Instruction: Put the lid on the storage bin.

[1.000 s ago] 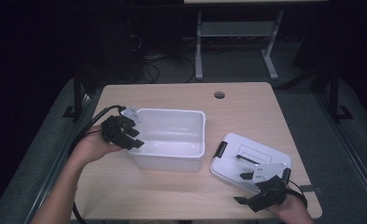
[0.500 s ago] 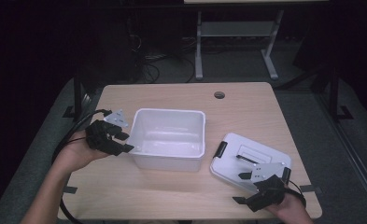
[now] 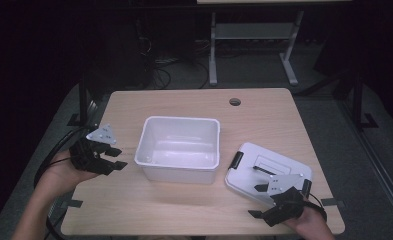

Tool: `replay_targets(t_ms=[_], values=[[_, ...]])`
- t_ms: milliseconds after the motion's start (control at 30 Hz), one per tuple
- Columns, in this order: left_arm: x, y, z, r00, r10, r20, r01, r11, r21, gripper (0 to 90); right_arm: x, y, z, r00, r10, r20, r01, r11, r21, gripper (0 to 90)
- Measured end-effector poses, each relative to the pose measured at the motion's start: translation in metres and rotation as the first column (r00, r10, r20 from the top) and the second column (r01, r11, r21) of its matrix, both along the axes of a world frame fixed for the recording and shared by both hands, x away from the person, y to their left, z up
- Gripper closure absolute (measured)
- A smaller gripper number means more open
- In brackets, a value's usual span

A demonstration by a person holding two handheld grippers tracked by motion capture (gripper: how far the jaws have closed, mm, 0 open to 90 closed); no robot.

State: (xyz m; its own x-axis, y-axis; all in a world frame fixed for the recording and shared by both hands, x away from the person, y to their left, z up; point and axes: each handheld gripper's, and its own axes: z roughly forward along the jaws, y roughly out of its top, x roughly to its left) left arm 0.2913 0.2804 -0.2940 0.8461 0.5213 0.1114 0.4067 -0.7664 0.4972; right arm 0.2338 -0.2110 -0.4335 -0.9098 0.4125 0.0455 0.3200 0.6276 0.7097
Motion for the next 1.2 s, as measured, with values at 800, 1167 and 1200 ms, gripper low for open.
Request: replay_targets(t_ms=[800,1167,1200], values=[[-0.02,0.027,-0.039,0.9978,0.066,-0.006,-0.067,0.9971,-0.037,44.3,0.002,0.002,0.002,1.0,0.006,0.001,-0.006,1.0,-0.019,20.2],[-0.026,0.033,-0.058,0.9961,0.088,-0.009,-0.088,0.9933,-0.075,37.5,0.002,0.003,0.004,0.9999,0.007,-0.009,-0.007,1.0,-0.028,20.1],[-0.027,0.034,-0.06,0.9956,0.093,-0.008,-0.093,0.9922,-0.082,37.1,0.002,0.002,0.005,0.9999,0.009,-0.009,-0.009,1.0,-0.029,20.1]])
